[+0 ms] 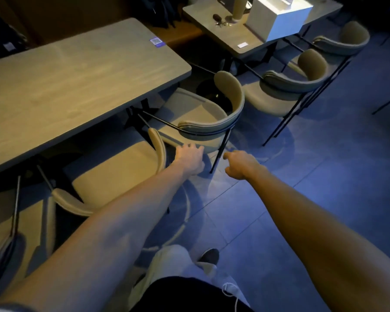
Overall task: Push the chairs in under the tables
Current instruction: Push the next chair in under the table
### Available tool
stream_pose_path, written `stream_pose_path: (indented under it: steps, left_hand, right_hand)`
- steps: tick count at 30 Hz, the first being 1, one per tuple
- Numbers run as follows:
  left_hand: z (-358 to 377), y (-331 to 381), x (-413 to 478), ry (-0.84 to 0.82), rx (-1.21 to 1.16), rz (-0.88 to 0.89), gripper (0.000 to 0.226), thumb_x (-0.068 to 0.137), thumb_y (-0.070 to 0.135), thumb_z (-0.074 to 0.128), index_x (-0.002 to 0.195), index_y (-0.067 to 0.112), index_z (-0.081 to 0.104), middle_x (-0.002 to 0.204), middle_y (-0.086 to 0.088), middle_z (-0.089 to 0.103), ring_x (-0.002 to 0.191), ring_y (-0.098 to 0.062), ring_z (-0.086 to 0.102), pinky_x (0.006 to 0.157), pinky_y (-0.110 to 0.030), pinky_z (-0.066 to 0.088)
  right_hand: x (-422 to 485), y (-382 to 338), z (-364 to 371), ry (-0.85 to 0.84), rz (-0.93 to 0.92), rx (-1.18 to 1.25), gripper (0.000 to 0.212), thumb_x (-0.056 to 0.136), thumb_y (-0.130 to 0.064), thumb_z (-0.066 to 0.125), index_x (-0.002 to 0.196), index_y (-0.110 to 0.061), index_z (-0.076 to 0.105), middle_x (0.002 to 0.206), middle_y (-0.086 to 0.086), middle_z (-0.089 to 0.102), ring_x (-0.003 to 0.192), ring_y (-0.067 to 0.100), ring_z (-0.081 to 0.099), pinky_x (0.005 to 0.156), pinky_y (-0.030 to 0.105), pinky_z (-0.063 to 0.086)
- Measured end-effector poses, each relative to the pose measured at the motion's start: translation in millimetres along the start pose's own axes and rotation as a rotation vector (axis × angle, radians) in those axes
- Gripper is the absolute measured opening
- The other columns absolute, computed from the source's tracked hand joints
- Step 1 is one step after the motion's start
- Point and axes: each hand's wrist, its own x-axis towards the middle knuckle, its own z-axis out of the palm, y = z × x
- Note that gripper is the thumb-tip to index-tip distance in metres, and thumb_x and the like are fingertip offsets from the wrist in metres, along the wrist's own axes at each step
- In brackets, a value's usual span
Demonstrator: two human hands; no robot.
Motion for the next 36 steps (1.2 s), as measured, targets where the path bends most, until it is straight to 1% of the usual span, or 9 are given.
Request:
stream_pose_path:
  steps: [3, 9, 15, 18, 20, 23, 26, 30, 36]
  left_hand:
    - [-15, 18, 39, -0.013, 0.001, -0.036, 0.049, 0.096, 0.041, 0.048, 0.139, 0.018, 0.046, 0.133, -0.015, 0.053, 0.122, -0.039, 0.052, 0.096, -0.051, 0.041]
    - [-35, 42, 128, -0.015, -0.028, -0.091, 0.05, 0.098, 0.038, 0.05, 0.143, 0.019, 0.043, 0.138, -0.016, 0.05, 0.127, -0.039, 0.048, 0.102, -0.054, 0.037]
    - [-36, 51, 220, -0.067, -0.151, -0.186, 0.049, 0.093, 0.041, 0.052, 0.138, 0.021, 0.05, 0.131, -0.012, 0.055, 0.121, -0.035, 0.054, 0.097, -0.048, 0.041]
    - [-37, 47, 254, -0.072, -0.211, -0.234, 0.049, 0.093, 0.04, 0.053, 0.138, 0.022, 0.049, 0.13, -0.013, 0.056, 0.12, -0.035, 0.054, 0.098, -0.049, 0.042]
    - [-39, 46, 269, -0.077, -0.235, -0.272, 0.051, 0.094, 0.045, 0.054, 0.14, 0.023, 0.049, 0.131, -0.012, 0.055, 0.121, -0.035, 0.053, 0.1, -0.049, 0.042]
    - [-39, 48, 289, -0.085, -0.23, -0.286, 0.052, 0.093, 0.049, 0.055, 0.138, 0.022, 0.05, 0.128, -0.011, 0.057, 0.118, -0.033, 0.055, 0.096, -0.048, 0.042]
    - [-32, 56, 307, -0.096, -0.276, -0.318, 0.05, 0.091, 0.047, 0.056, 0.135, 0.022, 0.052, 0.126, -0.011, 0.06, 0.115, -0.033, 0.058, 0.094, -0.047, 0.044]
    - [-14, 75, 324, -0.162, -0.319, -0.412, 0.048, 0.092, 0.045, 0.055, 0.133, 0.02, 0.053, 0.125, -0.011, 0.06, 0.115, -0.033, 0.057, 0.095, -0.046, 0.043]
    - [11, 125, 358, -0.247, -0.294, -0.625, 0.046, 0.094, 0.036, 0.054, 0.135, 0.017, 0.048, 0.13, -0.013, 0.056, 0.118, -0.035, 0.052, 0.099, -0.046, 0.035]
  right_hand:
    - [34, 38, -22, -0.011, -0.027, -0.02, 0.047, 0.093, -0.024, 0.055, 0.14, -0.015, 0.05, 0.139, 0.016, 0.053, 0.123, 0.038, 0.052, 0.099, 0.05, 0.048]
    - [125, 90, -48, -0.011, -0.106, -0.051, 0.039, 0.093, -0.025, 0.052, 0.131, -0.017, 0.052, 0.126, 0.015, 0.057, 0.113, 0.036, 0.054, 0.091, 0.047, 0.048]
    - [213, 125, -73, -0.137, -0.178, -0.027, 0.038, 0.089, -0.027, 0.058, 0.126, -0.02, 0.058, 0.123, 0.012, 0.062, 0.106, 0.032, 0.059, 0.091, 0.047, 0.053]
    - [250, 139, -92, -0.142, -0.219, -0.042, 0.042, 0.089, -0.025, 0.062, 0.131, -0.02, 0.058, 0.125, 0.012, 0.061, 0.109, 0.032, 0.06, 0.093, 0.047, 0.054]
    - [272, 146, -101, -0.158, -0.248, -0.076, 0.043, 0.09, -0.023, 0.062, 0.132, -0.02, 0.057, 0.125, 0.011, 0.062, 0.109, 0.031, 0.061, 0.094, 0.046, 0.053]
    - [301, 154, -103, -0.173, -0.309, -0.161, 0.043, 0.09, -0.021, 0.06, 0.132, -0.02, 0.056, 0.124, 0.013, 0.063, 0.11, 0.032, 0.061, 0.094, 0.047, 0.054]
    - [335, 161, -102, -0.203, -0.392, -0.241, 0.045, 0.089, -0.02, 0.063, 0.133, -0.02, 0.056, 0.126, 0.012, 0.062, 0.111, 0.032, 0.06, 0.095, 0.046, 0.053]
    - [374, 170, -97, -0.318, -0.498, -0.311, 0.052, 0.086, -0.019, 0.067, 0.137, -0.021, 0.054, 0.13, 0.011, 0.06, 0.114, 0.031, 0.059, 0.096, 0.044, 0.052]
    - [417, 203, -89, -0.344, -0.762, -0.543, 0.044, 0.09, -0.021, 0.06, 0.134, -0.02, 0.055, 0.123, 0.012, 0.063, 0.108, 0.033, 0.061, 0.089, 0.041, 0.051]
